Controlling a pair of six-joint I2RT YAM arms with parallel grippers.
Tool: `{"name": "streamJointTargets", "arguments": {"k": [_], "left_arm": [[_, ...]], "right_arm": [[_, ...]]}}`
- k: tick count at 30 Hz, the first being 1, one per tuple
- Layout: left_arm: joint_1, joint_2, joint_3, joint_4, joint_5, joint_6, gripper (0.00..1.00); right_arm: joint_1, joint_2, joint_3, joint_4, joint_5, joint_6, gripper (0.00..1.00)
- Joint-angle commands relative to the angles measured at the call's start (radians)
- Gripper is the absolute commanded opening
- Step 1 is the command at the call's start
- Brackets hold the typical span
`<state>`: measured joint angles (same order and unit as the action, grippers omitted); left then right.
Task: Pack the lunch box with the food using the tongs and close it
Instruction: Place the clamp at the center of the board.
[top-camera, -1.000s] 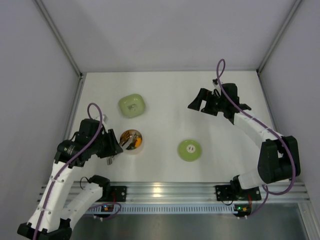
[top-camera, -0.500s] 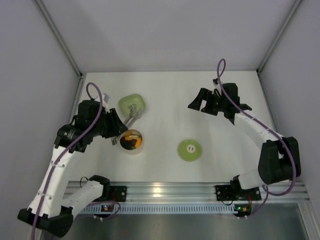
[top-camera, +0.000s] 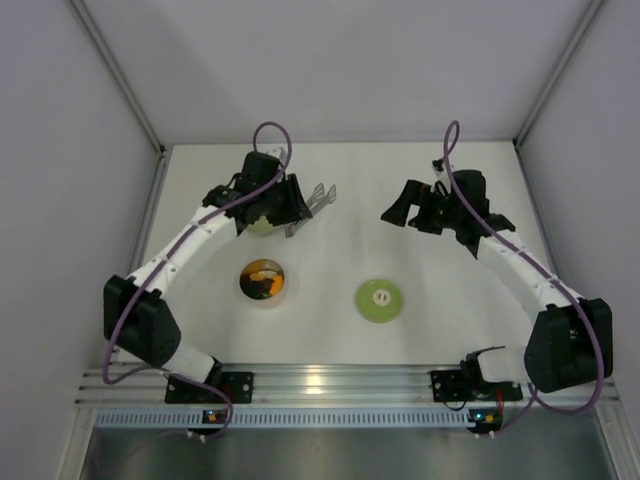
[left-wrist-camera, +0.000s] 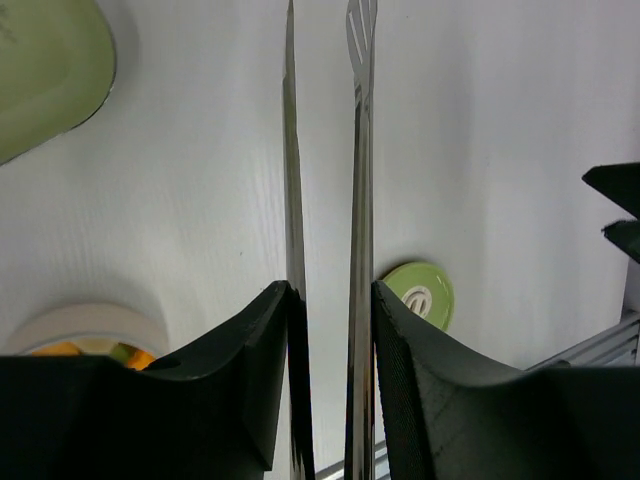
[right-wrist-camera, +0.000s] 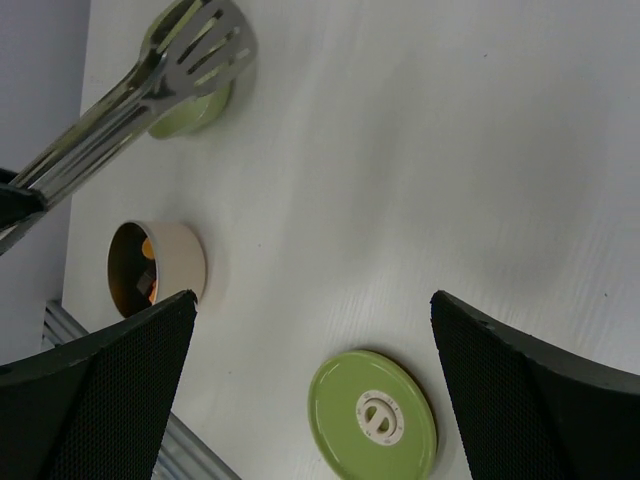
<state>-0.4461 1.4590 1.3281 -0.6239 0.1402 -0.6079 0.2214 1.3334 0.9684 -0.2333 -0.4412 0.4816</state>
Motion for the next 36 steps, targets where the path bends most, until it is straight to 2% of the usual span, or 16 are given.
{"name": "streamJointTargets", "arguments": {"k": [1,3,7,10,12,17,28,36], "left_arm": [[-0.034,0.107,0.098,0.162,-0.024,-0.012,0.42],[-0.054,0.194,0.153,0.196,-0.036,-0.01,0.43],[-0.094,0.322,0.236,0.24,-0.106,0.007,0.51],[-0.097,0.44,0.289,0.251,-0.129,0.003,0.52],[-0.098,0.52,0.315,0.251,-0.167,0.01,0.54],[-0.108,0.627,0.318,0.299,-0.16,0.019,0.6],[-0.141,0.655,0.301,0.334,-0.149,0.057,0.77],[-0.143,0.558,0.365,0.268,-0.171,0.103,0.79]], "right_arm": [[-0.008,-0.072,-0.011,-0.044,0.03,-0.02,1.0],[-0.01,-0.095,-0.016,-0.057,0.036,-0.017,1.0],[-0.011,-0.122,-0.028,-0.072,0.052,-0.011,0.99],[-0.014,-0.138,-0.028,-0.087,0.052,-0.011,0.99],[-0.014,-0.16,-0.03,-0.096,0.056,-0.017,1.0],[-0.019,-0.18,-0.023,-0.133,0.068,-0.029,0.99],[-0.019,-0.186,-0.004,-0.159,0.076,-0.037,1.0],[-0.02,-0.191,0.012,-0.161,0.085,-0.028,0.99]]}}
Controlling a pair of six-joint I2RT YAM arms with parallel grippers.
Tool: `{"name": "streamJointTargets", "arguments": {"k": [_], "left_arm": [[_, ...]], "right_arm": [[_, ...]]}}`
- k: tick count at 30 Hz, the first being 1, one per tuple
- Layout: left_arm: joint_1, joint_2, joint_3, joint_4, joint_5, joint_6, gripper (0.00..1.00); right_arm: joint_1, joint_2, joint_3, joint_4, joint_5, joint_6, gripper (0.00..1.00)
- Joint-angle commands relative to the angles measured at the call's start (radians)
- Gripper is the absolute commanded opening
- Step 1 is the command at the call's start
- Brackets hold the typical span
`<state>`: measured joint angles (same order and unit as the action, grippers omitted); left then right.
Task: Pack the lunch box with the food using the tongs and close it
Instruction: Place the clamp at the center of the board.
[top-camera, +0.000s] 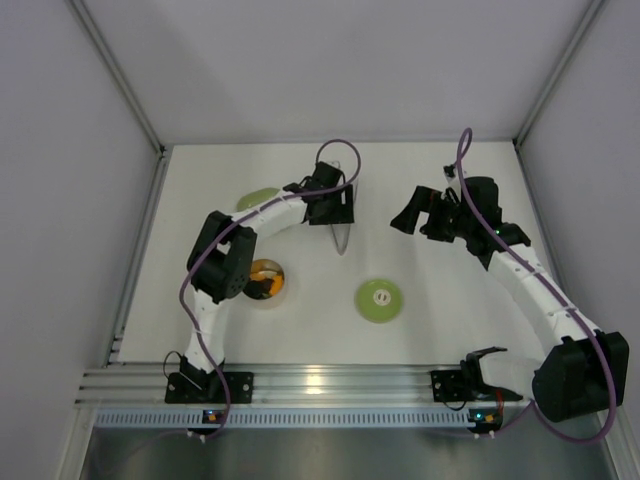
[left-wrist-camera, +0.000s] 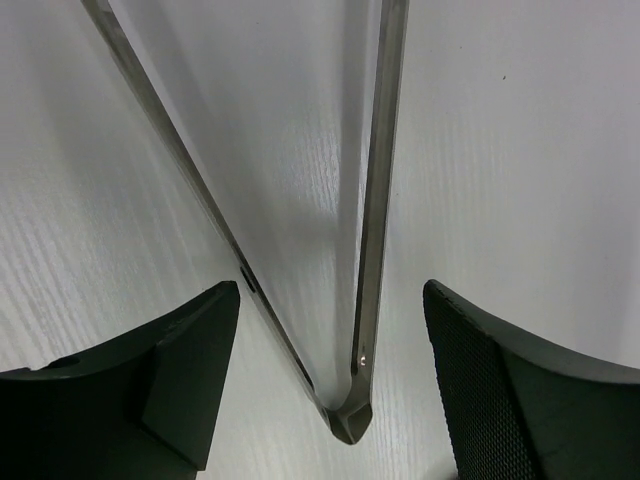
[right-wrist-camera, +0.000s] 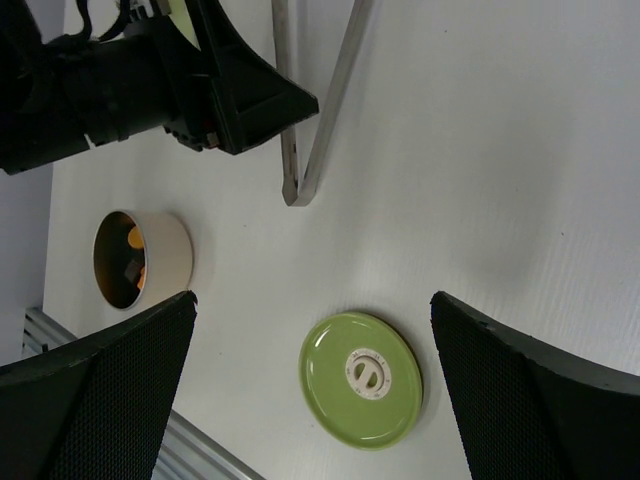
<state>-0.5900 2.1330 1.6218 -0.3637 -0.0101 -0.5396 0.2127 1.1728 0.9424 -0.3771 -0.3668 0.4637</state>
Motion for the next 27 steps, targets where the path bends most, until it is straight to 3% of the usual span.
{"name": "streamJointTargets", "arguments": {"k": [1,10,15,23,27], "left_arm": [[-0.001,-0.143,0.084,-0.026,-0.024,0.041,0.79],[-0.001,-0.408,0.105,-0.21,-0.056,0.085,0.81],[0.001,-0.562,-0.035,-0.279,-0.091,0.113,0.82],[0.001,-0.824,-0.361,-0.262,0.138,0.07,0.8],[-0.057,-0.883,-0.464,-0.228,0.162,0.04,0.79]], "right_arm": [[-0.012,-0.029,0.039,-0.016,0.009,-0.007,0.99],[-0.012,-0.016,0.041,0.015,0.0,0.012,0.99],[-0.012,-0.013,0.012,0.027,-0.008,0.009,1.0],[-0.012,0.002,-0.08,0.067,0.015,0.021,0.99],[-0.01,0.013,-0.132,0.093,0.029,0.036,1.0]]}}
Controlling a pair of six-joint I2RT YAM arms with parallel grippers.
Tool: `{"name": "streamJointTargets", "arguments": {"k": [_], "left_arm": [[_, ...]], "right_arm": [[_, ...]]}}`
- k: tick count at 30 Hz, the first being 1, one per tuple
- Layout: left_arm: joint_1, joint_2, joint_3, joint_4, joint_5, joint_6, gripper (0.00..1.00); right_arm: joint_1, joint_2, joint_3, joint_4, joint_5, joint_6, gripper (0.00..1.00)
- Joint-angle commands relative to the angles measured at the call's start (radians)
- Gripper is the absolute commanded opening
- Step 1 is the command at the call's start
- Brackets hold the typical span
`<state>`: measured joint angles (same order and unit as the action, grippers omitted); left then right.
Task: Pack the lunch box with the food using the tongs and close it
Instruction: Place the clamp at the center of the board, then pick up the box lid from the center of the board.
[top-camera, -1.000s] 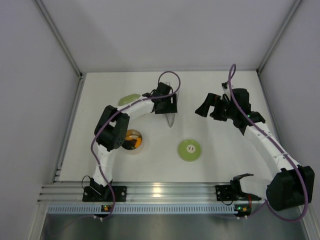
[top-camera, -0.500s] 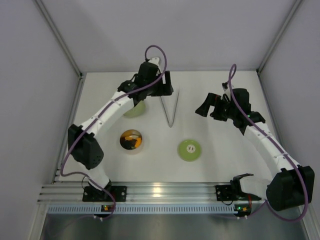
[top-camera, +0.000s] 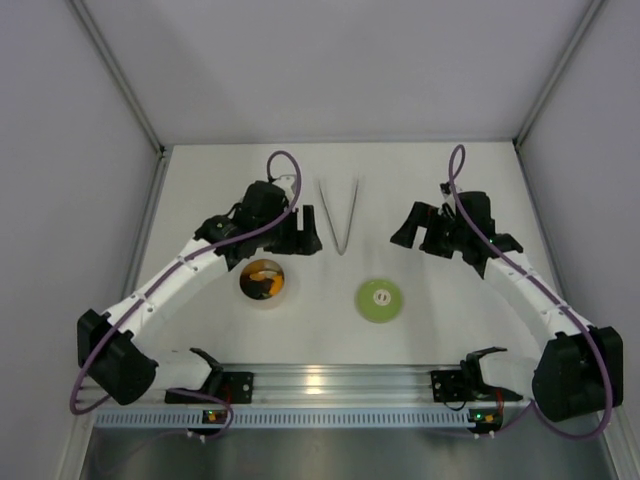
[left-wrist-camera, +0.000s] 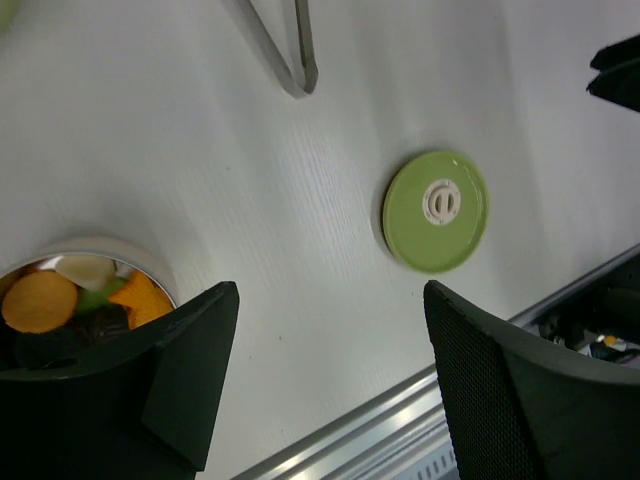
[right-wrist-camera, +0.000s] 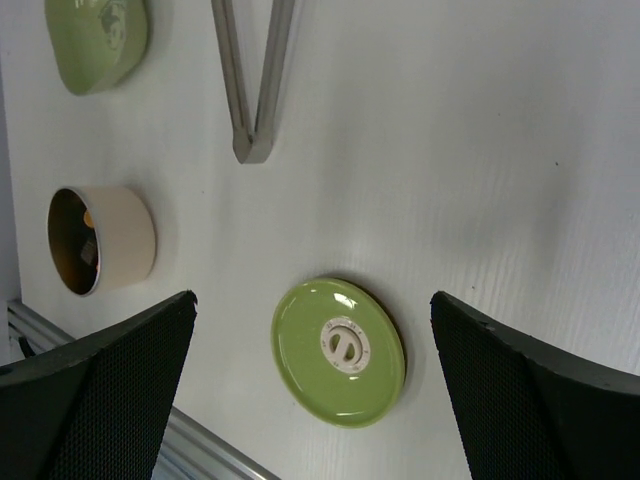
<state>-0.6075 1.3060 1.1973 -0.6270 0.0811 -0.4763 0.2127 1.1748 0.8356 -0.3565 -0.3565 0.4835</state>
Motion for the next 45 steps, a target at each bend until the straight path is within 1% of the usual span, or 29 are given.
{"name": "streamJointTargets", "arguments": {"k": [1,5,8,9,13,14,17,22,28,31,35,45], "left_arm": [[-0.05,-0.066,-0.068,0.05,0.072,-0.039,0.79],[-0.109,-0.062,-0.142,0.116,0.089,-0.09,0.79],[-0.144,-0.025,-0.206,0.196,0.097,-0.137,0.76],[-0.156,0.004,-0.221,0.219,0.104,-0.162,0.74],[-0.201,0.093,-0.277,0.344,0.137,-0.212,0.72],[-0.221,0.132,-0.278,0.38,0.135,-0.229,0.72],[-0.25,0.209,-0.271,0.42,0.131,-0.254,0.7],[-0.262,0.288,-0.268,0.493,0.125,-0.28,0.68],[-0.262,0.354,-0.268,0.515,0.124,-0.285,0.63],[-0.262,0.384,-0.283,0.552,0.129,-0.291,0.6],[-0.264,0.415,-0.315,0.66,0.154,-0.317,0.56],[-0.265,0.455,-0.312,0.67,0.149,-0.321,0.45]], "right_arm": [[-0.012,0.009,-0.039,0.085,0.017,0.026,1.0],[-0.012,0.011,-0.081,0.076,0.043,0.033,0.99],[-0.01,0.014,-0.101,0.077,0.054,0.043,1.0],[-0.012,0.017,-0.107,0.083,0.051,0.046,0.99],[-0.01,0.025,-0.131,0.1,0.05,0.053,0.99],[-0.01,0.026,-0.136,0.1,0.051,0.055,0.99],[-0.01,0.029,-0.147,0.1,0.051,0.055,0.98],[-0.01,0.023,-0.17,0.1,0.05,0.056,0.98],[-0.01,0.02,-0.184,0.108,0.05,0.056,0.98],[-0.01,0.022,-0.191,0.117,0.045,0.06,0.97],[-0.009,0.023,-0.194,0.119,0.042,0.056,0.97],[-0.009,0.023,-0.188,0.123,0.036,0.056,0.97]]}}
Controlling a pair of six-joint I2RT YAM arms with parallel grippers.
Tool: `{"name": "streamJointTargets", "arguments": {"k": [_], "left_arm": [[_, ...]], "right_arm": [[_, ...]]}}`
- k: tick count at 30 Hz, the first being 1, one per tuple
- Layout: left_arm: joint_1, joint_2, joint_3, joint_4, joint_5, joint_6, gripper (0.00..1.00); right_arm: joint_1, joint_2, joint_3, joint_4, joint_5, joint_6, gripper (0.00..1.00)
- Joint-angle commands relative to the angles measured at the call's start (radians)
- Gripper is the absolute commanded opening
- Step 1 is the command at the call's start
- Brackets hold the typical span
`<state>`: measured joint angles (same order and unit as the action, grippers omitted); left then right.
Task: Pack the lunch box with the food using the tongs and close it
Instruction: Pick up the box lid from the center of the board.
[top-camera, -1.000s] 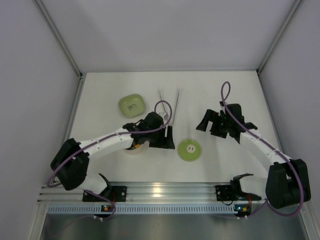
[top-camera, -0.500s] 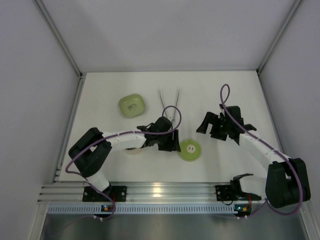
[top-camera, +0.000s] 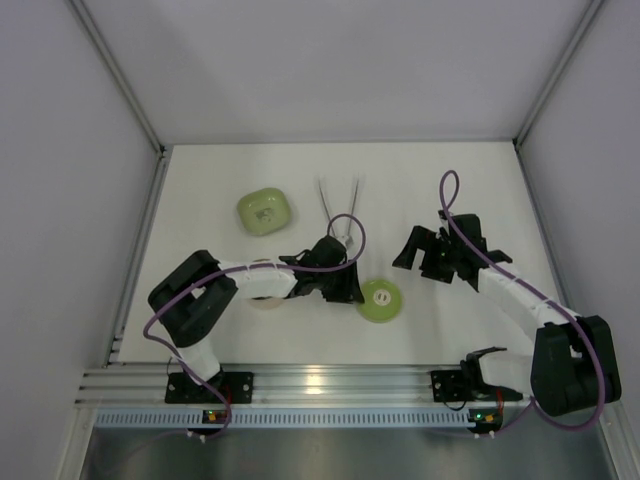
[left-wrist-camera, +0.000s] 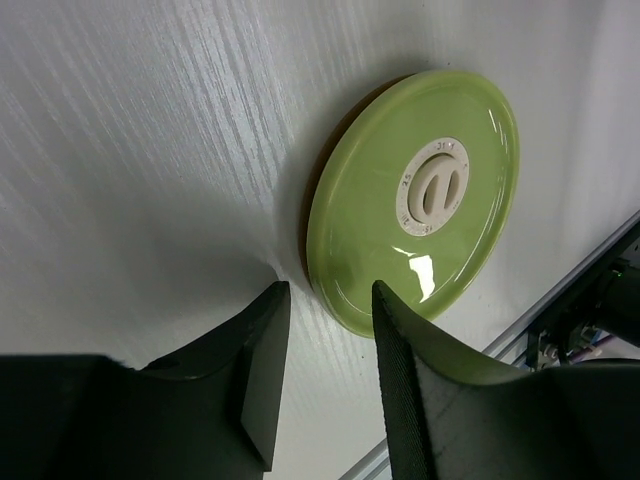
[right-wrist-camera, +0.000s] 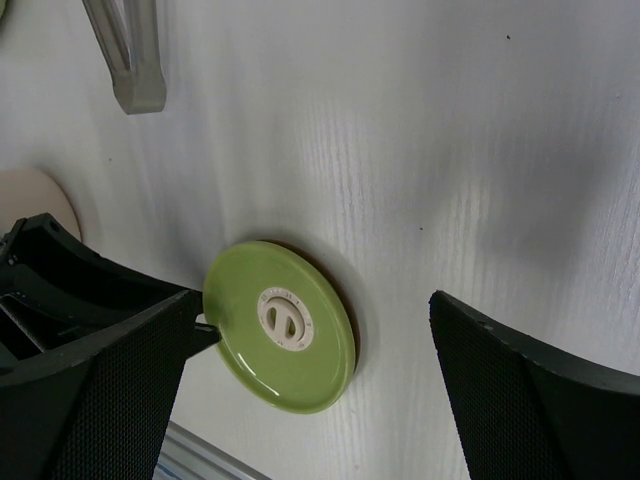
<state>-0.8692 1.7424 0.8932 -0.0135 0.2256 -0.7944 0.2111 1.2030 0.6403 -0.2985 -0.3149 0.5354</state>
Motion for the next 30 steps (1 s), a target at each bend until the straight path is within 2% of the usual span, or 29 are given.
{"name": "streamJointTargets", "arguments": {"k": [1,12,27,30], "left_arm": [[-0.007,0.022,-0.008,0.056,0.0,-0.003,0.43],[-0.024,0.068,-0.004,0.066,-0.022,-0.012,0.29],[-0.027,0.022,0.026,0.018,-0.06,0.015,0.05],[-0.027,-0.006,0.05,-0.04,-0.071,0.029,0.0]], "right_arm": [[-0.009,-0.005,0.004,0.067,-0.006,0.006,0.97],[-0.009,-0.006,0.002,0.07,-0.015,0.005,0.97],[-0.009,-0.003,0.012,0.068,-0.027,0.003,0.97],[-0.009,-0.003,0.019,0.065,-0.027,0.003,0.97]]}}
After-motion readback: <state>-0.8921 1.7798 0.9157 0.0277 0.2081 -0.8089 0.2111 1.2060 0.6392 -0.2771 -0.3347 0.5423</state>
